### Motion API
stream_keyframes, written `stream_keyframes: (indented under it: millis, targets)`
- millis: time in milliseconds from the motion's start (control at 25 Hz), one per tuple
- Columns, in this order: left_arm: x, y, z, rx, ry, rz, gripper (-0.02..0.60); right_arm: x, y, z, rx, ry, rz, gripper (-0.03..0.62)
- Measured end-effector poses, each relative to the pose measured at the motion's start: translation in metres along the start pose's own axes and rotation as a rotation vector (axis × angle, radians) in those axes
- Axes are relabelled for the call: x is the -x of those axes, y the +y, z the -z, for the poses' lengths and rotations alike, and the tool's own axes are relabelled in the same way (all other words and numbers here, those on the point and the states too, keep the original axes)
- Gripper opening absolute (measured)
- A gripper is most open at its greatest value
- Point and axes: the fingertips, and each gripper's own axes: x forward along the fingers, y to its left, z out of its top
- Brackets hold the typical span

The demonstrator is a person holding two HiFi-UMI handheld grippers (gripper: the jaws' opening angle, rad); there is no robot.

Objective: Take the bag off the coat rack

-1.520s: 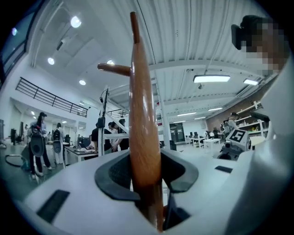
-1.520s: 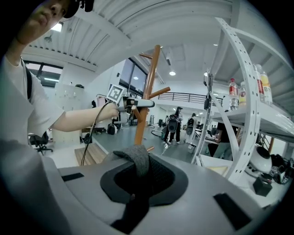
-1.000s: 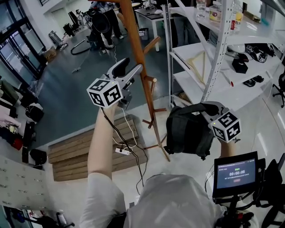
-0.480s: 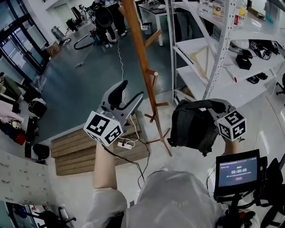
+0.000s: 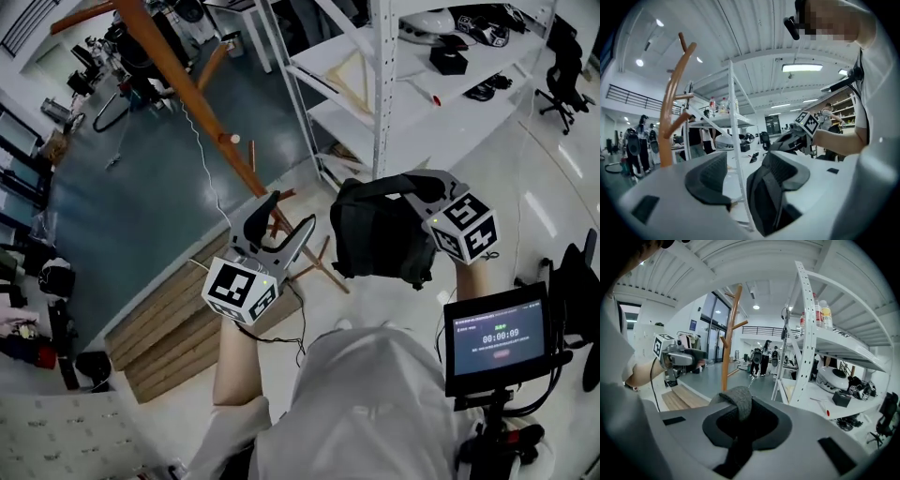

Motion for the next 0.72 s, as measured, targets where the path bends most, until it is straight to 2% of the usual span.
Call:
stream_keyframes:
  millis: [120, 280, 440, 560, 720]
  targets:
    - [-0.032, -0.031, 0.019, 0.016, 0.035, 0.092, 0.273, 0.019, -0.007, 0.015, -0.03, 0.011, 0.047, 0.037]
    - [-0.066, -0.077, 0.034, 0.044, 0.067, 0.23, 0.273, 0.06, -0.014, 0.035, -0.081, 0.033, 0.154, 0.037]
    - [-0.102, -0.112, 0.049, 0.085, 0.062, 0.304, 0.273, 0.089, -0.028, 0.056, -0.117, 0.051, 0.247, 0.037]
    - [-0.122, -0.145, 0.052, 0.104, 0.067, 0.392, 0.273, 0.118, -0.037, 0.072, -0.15, 0.062, 0.328, 0.037]
    - [-0.142, -0.193, 0.045, 0.092, 0.067, 0.523, 0.273, 0.171, -0.041, 0.094, -0.204, 0.077, 0.472, 0.037]
